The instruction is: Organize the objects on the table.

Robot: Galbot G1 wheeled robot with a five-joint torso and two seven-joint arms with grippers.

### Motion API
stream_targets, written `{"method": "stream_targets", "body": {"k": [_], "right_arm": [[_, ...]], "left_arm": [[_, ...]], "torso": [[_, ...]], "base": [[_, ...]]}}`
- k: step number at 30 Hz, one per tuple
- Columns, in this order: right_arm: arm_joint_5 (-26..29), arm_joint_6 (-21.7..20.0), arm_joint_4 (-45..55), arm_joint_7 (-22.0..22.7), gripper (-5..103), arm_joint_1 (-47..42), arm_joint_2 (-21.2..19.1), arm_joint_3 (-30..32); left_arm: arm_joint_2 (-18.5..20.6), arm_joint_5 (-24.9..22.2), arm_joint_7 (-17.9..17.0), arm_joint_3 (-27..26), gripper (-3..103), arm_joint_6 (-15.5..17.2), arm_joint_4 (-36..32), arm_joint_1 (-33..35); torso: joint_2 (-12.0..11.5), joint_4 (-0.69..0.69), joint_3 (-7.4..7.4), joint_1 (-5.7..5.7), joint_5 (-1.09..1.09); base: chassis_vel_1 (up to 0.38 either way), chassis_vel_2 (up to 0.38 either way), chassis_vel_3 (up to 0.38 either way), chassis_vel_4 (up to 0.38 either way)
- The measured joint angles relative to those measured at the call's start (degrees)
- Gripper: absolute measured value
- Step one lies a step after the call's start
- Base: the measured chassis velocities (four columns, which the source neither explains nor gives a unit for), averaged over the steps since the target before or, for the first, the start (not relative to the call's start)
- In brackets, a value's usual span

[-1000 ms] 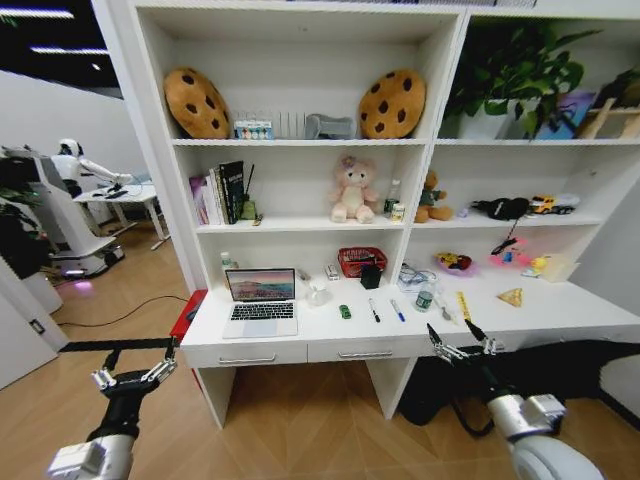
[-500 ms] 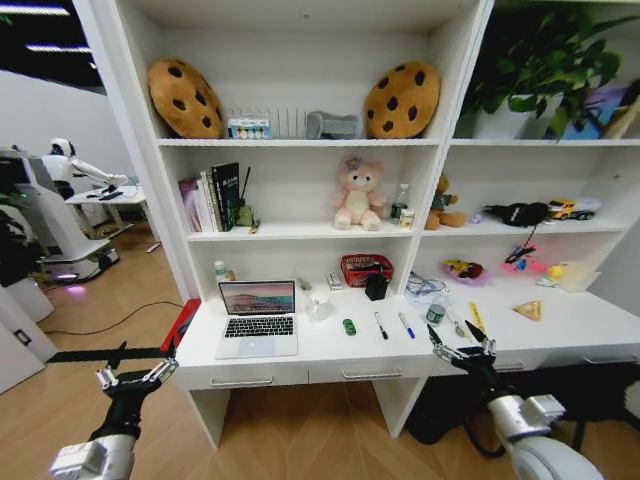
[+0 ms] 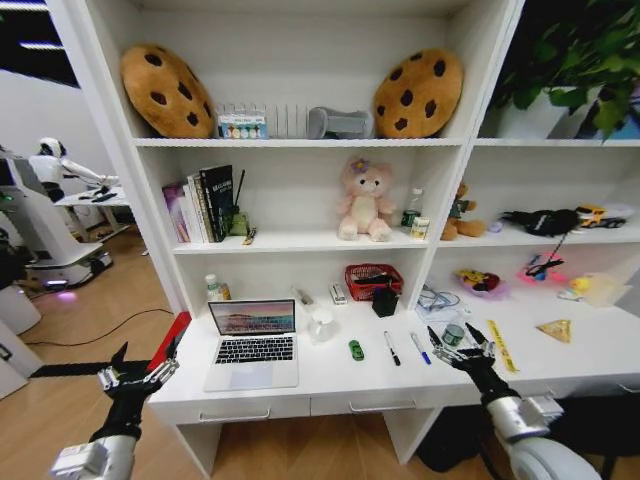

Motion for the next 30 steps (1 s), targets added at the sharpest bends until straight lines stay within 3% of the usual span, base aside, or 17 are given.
{"method": "stream_targets", "body": {"k": [21,26,27,28,30], "right_arm": [[-1.4,-0.2,-0.7,1.3,100,0.0,1.4,-0.9],[-1.5,-0.3,-0.9,1.6,100,-0.2,1.6,-0.9],[-1.6,-0.2,-1.2,1.8,100,-0.4,1.8,-0.9],[-1.7,-0.1,-1.5,1.8,100,-0.7,2.0,-0.8],[-1.8,0.0,-1.6,1.9,100,-0.9,2.1,-0.8]], "left_arm": [[0.6,-0.8,-0.2,-0.4,93,-0.2,0.2,0.3],[1.5,-0.9,-0.2,-0.3,86,0.2,0.1,0.3],[2.4,-0.5,-0.2,-0.2,83,0.4,0.2,0.4],[3.4,-0.1,0.0,0.0,71,0.7,0.4,0.5],[4.2,0.2,0.2,0.0,71,0.8,0.4,0.5]], "torso": [[0.0,-0.02,0.00,0.01,-0.02],[0.0,0.00,0.00,-0.01,-0.02],[0.0,0.00,0.00,-0.01,-0.01],[0.0,0.00,-0.01,-0.02,-0.01],[0.0,-0.01,-0.01,-0.02,-0.02]], "base": [[-0.123,0.130,0.131,-0.128],[0.000,0.000,0.000,0.000],[0.000,0.000,0.000,0.000],[0.000,0.000,0.000,0.000],[0.000,0.000,0.000,0.000]]}}
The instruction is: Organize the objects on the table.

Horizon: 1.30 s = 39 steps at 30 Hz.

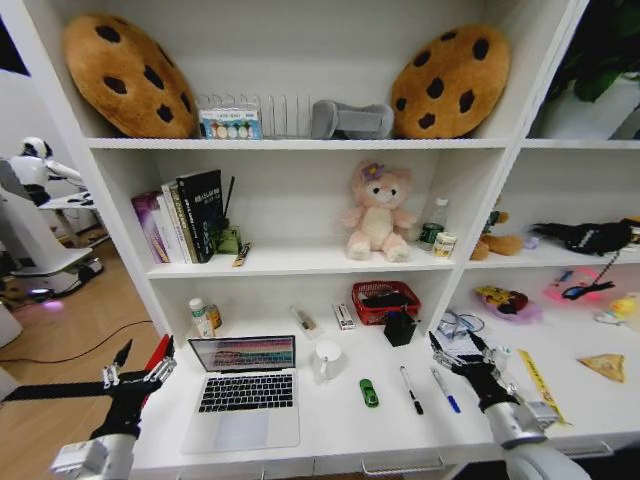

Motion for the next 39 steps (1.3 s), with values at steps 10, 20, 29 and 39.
{"method": "stream_targets", "body": {"k": [10,20,29,39], "right_arm": [[-1.4,1.0,-0.6,0.3,100,-1.7,2.6,0.2],[-2.8,2.2,-1.3,0.6,100,-3.6,6.8,0.5],[-3.8,2.6,-1.3,0.7,100,-4.8,10.3,0.7],[-4.7,3.4,-1.4,0.9,100,-5.3,13.8,-0.2]], "left_arm": [[18.2,-4.8,1.8,-2.8,33,0.7,-0.4,4.3],[41.9,-13.7,6.0,-8.0,1,2.5,-0.3,6.4],[60.7,-20.8,9.5,-4.9,0,3.3,4.9,-0.2],[76.6,-22.0,11.9,0.5,0,1.4,9.9,-2.0]], "torso": [[0.0,0.01,0.00,0.00,0.00],[0.0,0.00,0.01,0.01,0.00],[0.0,0.00,0.01,0.02,0.00],[0.0,0.01,0.01,0.02,0.00]], "base": [[0.000,0.000,0.000,0.000],[0.000,0.000,0.000,0.000],[0.000,0.000,0.000,0.000],[0.000,0.000,0.000,0.000]]}}
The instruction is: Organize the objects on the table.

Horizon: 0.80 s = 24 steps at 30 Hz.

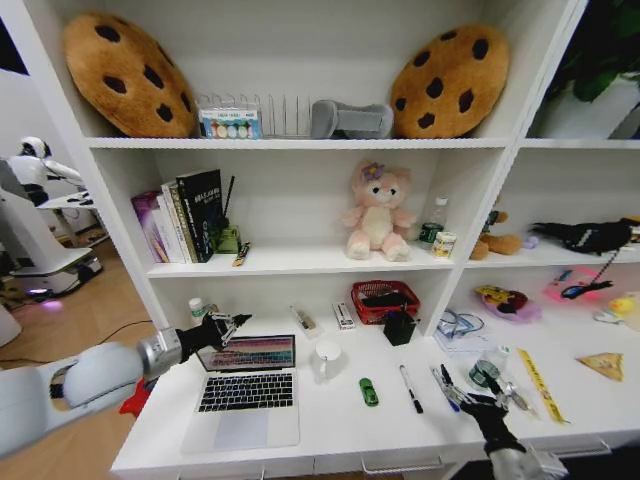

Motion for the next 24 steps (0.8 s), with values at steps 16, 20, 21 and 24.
{"method": "stream_targets", "body": {"k": [16,20,21,24], "right_arm": [[0.3,-0.8,-1.5,0.8,100,2.4,-0.5,-1.8],[0.6,-1.1,-1.4,0.9,100,2.9,-1.1,-1.9],[0.7,-1.1,-1.3,1.0,100,2.9,-1.2,-1.9],[0.9,-1.1,-1.2,1.2,100,2.6,-1.3,-1.7]], "left_arm": [[1.9,-0.9,0.2,3.6,0,-0.4,0.8,-1.1],[0.4,0.6,-0.3,4.8,0,0.2,-1.4,-0.6],[0.0,1.0,-0.4,5.1,0,0.4,-2.0,-0.5],[-0.8,1.8,-0.9,6.0,0,1.0,-3.9,-0.4]], "torso": [[0.0,0.00,0.00,0.00,0.00],[0.0,0.01,-0.01,0.00,0.00],[0.0,0.00,-0.01,0.00,0.01],[0.0,-0.01,-0.01,0.00,0.00]], "base": [[0.000,0.000,0.000,0.000],[0.000,0.000,0.000,0.000],[0.000,0.000,0.000,0.000],[0.000,0.000,0.000,0.000]]}}
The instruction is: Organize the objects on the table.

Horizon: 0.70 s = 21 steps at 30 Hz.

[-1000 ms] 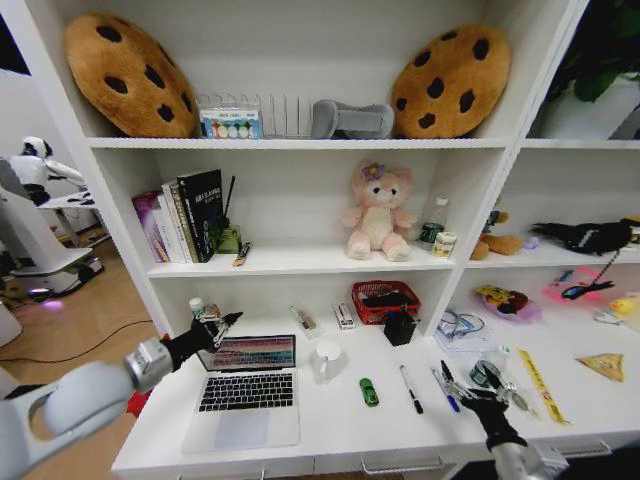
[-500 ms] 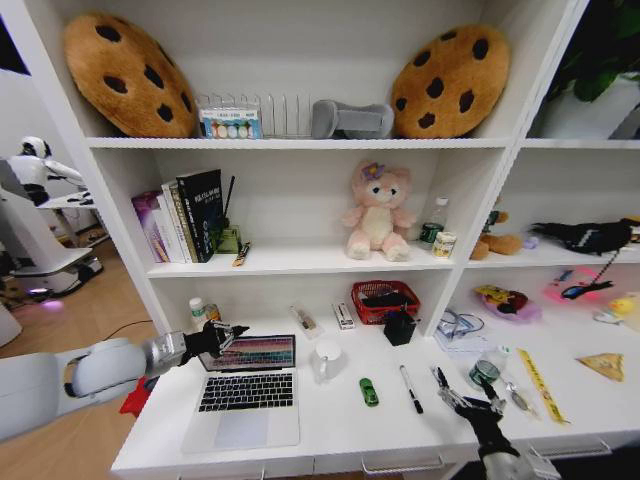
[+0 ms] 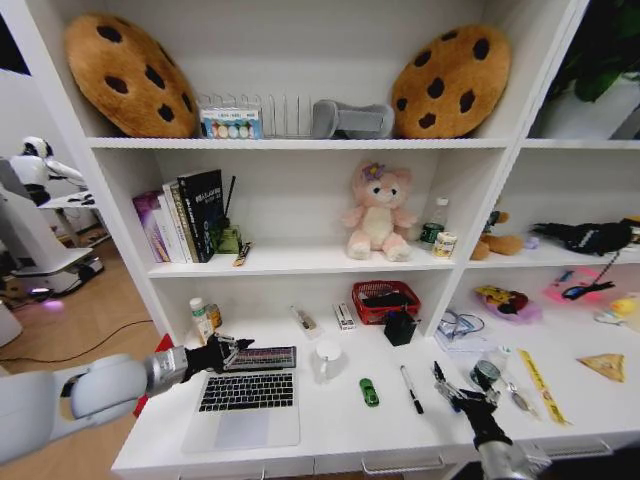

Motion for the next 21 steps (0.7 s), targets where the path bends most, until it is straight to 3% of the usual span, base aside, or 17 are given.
{"method": "stream_targets", "body": {"k": [12,16,18,21], "right_arm": [[0.9,-1.4,0.7,1.1,100,1.4,0.9,-0.2],[1.2,-2.4,1.8,1.3,100,2.2,0.1,-0.3],[1.3,-2.5,2.3,1.4,100,1.9,-0.1,-0.1],[1.3,-2.5,2.6,1.4,100,1.3,-0.2,0.1]], "left_arm": [[-4.4,4.1,-3.0,4.2,0,1.3,-6.6,1.0],[-9.4,8.8,-4.2,8.1,0,1.7,-7.3,3.2],[-12.2,11.4,-4.3,8.1,0,1.6,-6.8,5.9],[-13.4,12.2,-4.1,6.9,0,1.1,-6.8,7.0]], "torso": [[0.0,0.00,0.00,0.00,0.02],[0.0,0.01,0.00,0.00,0.00],[0.0,0.03,0.00,0.00,-0.01],[0.0,0.03,0.00,-0.01,-0.02]], "base": [[0.000,0.000,0.000,0.000],[0.000,0.000,0.000,0.000],[0.000,0.000,0.000,0.000],[0.000,0.000,0.000,0.000]]}}
